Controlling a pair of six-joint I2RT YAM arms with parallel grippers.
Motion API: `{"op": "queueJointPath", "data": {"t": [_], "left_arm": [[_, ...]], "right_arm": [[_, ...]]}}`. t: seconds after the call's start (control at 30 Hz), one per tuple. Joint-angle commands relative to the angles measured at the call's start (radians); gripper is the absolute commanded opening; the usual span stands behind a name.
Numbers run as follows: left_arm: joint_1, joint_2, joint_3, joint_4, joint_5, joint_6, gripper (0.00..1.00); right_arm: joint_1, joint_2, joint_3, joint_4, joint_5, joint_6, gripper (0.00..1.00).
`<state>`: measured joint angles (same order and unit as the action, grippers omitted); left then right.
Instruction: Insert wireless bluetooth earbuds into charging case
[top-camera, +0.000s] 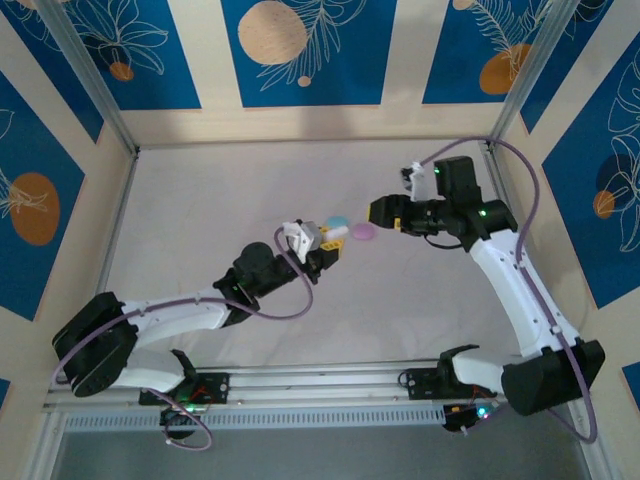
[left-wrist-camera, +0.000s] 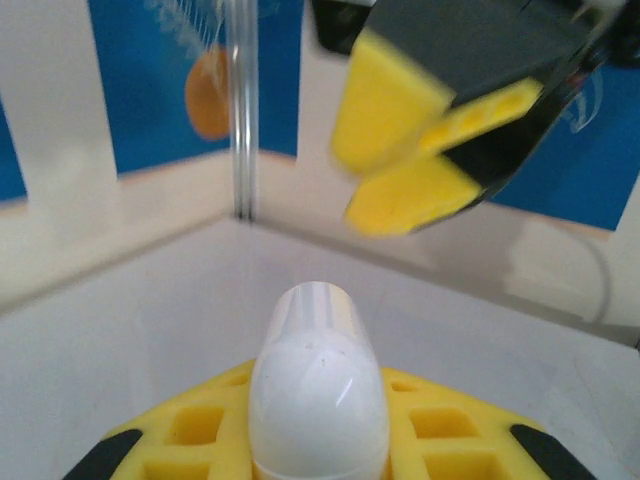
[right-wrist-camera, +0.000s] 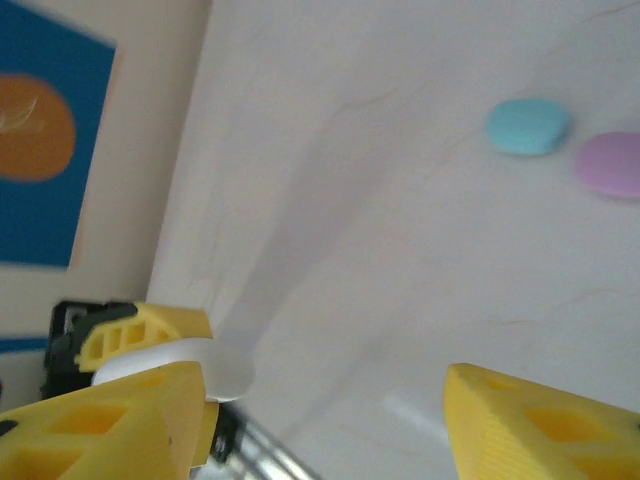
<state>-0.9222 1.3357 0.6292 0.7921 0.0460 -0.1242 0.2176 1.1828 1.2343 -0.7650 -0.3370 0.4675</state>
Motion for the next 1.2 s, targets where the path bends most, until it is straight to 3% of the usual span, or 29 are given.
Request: {"op": "queueJointPath", "data": {"t": [0.0,0.1,0.27,0.57,1.07,1.17], "left_arm": [[0.022,0.045,0.062,-0.184,-0.047,-0.163,0.11],[0.053,0.103,0.108,-0.310,-0.014,-0.279,0.11],[0.120,0.221,0.191,-0.475,0.084,-0.471,0.11],[0.194,0.381,0.260,-0.536,0.197,-0.649,0.15],[0.215,0.480,0.364,-0.752,0.174,-0.637,0.24],[0.223,0.476,0.372,-0.801,0.157,-0.619,0.34]], "right_arm": [[-0.101,-0.017,-0.083,0.067,0.037,0.126,0.65],[-0.156,-0.004,-0.147,0.101,-0.073,0.168,0.65],[-0.173,0.032,-0.177,0.075,-0.095,0.157,0.64],[-0.174,0.029,-0.217,0.087,-0.098,0.157,0.64],[-0.175,0.056,-0.245,0.099,-0.080,0.150,0.64],[-0.175,0.057,-0.242,0.096,-0.071,0.145,0.64]]}}
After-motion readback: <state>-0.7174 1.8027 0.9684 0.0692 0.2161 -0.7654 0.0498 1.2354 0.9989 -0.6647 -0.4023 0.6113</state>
